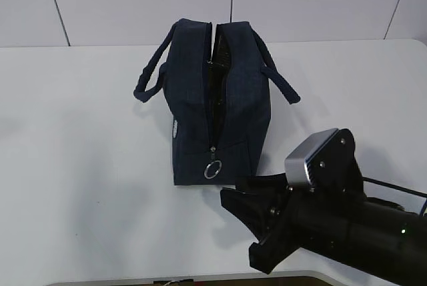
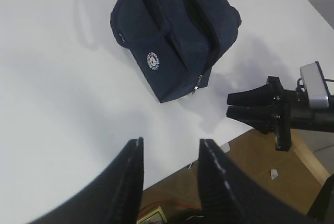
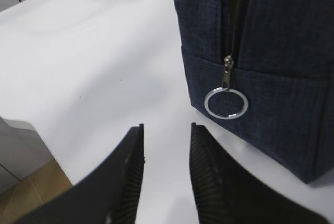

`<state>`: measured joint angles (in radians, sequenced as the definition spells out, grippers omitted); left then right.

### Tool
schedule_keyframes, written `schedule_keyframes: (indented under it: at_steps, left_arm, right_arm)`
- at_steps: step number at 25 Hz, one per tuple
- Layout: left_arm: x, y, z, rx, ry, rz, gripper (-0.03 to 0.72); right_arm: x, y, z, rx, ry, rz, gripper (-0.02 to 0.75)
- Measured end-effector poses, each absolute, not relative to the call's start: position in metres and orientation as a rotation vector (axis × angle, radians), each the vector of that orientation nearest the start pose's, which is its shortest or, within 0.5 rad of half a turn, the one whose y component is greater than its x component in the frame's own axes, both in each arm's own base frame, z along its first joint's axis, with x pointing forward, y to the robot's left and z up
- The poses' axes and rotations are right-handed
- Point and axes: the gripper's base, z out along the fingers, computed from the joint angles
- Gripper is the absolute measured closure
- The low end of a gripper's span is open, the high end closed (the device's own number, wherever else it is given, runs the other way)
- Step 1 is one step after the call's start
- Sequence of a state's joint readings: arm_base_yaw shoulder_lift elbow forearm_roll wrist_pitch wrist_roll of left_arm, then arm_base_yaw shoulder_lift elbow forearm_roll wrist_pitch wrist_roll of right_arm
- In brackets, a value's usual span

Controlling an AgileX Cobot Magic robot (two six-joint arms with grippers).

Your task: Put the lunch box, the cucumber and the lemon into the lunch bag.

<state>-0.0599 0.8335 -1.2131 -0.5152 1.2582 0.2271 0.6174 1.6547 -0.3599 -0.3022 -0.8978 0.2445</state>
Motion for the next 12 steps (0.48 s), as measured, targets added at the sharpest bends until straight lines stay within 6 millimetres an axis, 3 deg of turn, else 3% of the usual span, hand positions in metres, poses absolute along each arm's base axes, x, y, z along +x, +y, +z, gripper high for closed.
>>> schedule_keyframes:
  at_steps: [7, 12]
  left_arm:
    - [0.109, -0.049, 0.436, 0.361, 2.249, -0.576, 0.435]
    - [0.108, -0.051, 0.437, 0.355, 2.244, -0.609, 0.435]
  right_arm:
    - [0.2, 0.169, 0.124, -0.672, 1.823, 0.716, 0.416]
    - [0.206, 0.17, 0.119, -0.617, 1.826, 0.71, 0.412]
